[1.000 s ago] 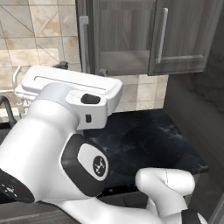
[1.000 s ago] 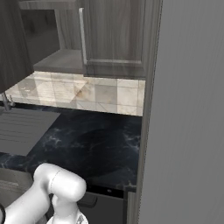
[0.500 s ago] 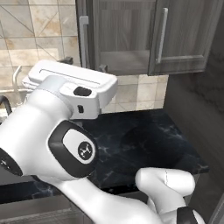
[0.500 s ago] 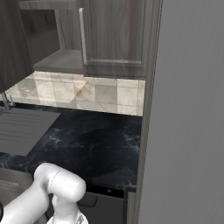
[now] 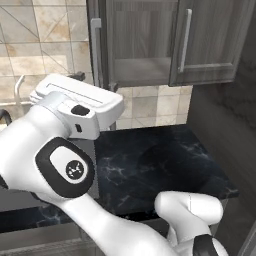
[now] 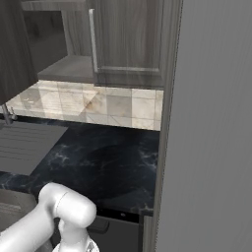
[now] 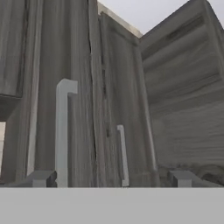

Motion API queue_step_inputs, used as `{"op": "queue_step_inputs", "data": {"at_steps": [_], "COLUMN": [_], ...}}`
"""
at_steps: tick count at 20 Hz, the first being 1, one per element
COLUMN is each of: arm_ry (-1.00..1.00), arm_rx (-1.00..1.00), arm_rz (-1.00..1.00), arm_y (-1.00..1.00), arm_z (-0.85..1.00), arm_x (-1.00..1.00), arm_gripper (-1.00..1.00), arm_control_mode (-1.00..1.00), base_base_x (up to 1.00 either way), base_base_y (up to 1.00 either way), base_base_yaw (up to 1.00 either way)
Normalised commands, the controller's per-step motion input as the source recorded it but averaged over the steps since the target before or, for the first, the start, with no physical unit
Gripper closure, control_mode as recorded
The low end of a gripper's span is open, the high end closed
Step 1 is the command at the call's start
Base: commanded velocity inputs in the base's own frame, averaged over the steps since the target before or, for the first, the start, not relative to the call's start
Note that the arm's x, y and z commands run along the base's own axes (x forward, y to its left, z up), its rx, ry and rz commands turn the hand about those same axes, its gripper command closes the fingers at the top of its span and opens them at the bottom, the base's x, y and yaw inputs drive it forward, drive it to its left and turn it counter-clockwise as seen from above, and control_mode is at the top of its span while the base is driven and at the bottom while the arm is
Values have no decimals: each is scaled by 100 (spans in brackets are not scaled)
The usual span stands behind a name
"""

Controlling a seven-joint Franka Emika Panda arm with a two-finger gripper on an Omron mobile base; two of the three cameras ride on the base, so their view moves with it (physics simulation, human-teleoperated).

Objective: Open the cabinet and move the ladle to the pot. Then close the cabinet.

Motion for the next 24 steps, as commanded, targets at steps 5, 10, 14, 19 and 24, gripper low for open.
{"op": "queue_step_inputs", "data": {"at_steps": [5, 10, 14, 19, 24], "arm_ry": [0, 0, 0, 0, 0], "arm_rx": [0, 0, 1, 0, 0], "arm_rz": [-4, 0, 0, 0, 0], "arm_y": [-10, -13, -9, 0, 0], "arm_z": [-45, -19, -17, -19, -21], "arm_x": [0, 5, 20, 53, 57], "arm_gripper": [-100, -100, -100, -100, -100], "arm_control_mode": [-100, -100, -100, -100, -100], "base_base_x": [0, 0, 0, 0, 0], "base_base_y": [0, 0, 0, 0, 0], "base_base_yaw": [0, 0, 0, 0, 0]}}
